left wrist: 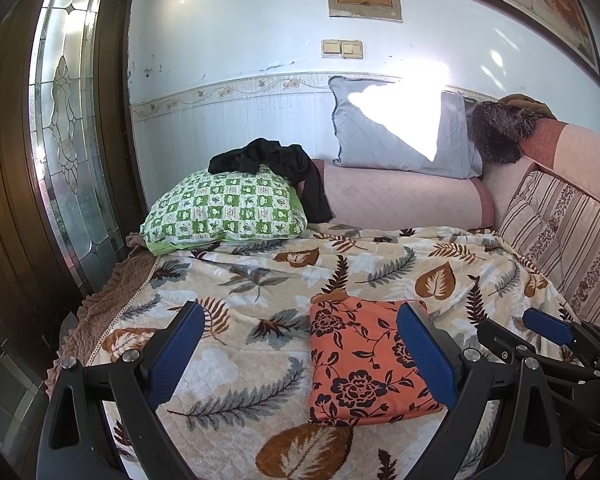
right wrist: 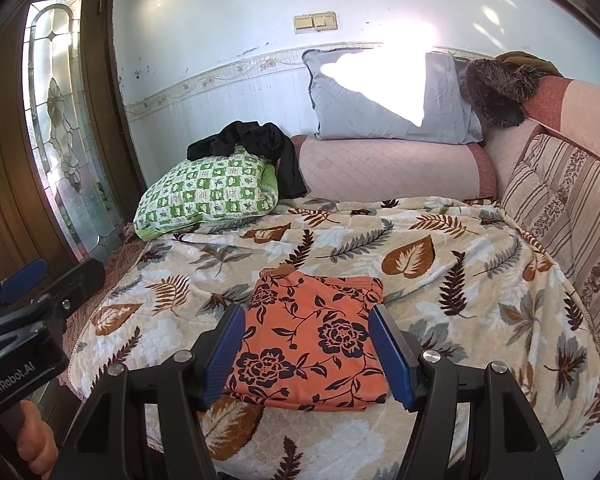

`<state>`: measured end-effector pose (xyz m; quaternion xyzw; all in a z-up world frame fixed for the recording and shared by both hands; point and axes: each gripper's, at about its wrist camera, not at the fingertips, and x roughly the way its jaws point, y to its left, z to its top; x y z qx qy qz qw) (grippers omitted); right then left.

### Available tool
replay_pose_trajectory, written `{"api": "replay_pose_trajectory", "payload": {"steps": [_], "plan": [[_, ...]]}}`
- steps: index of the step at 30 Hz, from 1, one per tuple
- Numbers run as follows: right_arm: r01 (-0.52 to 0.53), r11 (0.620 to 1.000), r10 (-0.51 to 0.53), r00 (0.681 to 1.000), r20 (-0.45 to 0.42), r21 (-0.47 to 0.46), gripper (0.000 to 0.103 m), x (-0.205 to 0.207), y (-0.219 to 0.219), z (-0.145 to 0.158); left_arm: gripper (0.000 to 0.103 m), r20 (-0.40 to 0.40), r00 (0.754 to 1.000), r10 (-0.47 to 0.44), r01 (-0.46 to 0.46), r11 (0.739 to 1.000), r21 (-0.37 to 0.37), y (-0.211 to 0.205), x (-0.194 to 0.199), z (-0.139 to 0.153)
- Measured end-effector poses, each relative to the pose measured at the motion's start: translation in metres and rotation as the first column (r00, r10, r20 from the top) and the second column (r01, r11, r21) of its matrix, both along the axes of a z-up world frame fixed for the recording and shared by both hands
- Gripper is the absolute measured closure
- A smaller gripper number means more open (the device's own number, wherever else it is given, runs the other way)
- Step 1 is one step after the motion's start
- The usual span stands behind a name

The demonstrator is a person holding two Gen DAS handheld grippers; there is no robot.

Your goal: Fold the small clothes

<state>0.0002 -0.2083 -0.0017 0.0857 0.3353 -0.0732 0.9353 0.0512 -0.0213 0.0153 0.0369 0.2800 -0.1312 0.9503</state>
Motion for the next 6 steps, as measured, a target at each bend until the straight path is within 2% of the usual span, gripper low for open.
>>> {"api": "replay_pose_trajectory", "payload": {"steps": [3,6], "plan": [[-0.007,1.000,0.007,1.000,-0.014,0.018,0.035,0.010,-0.005,-0.009,0.006,-0.028,0.999,-0.036,0.035,0.999,-0.031,-0.002,0.012,-0.010],[-0.002,0.998,0.004,0.999,-0.033,0.058,0.035,0.027,-0.025,-0.022,0.006,-0.110,0.994,-0.019,0.012,0.998,-0.064,-0.002,0.041,-0.033]]}}
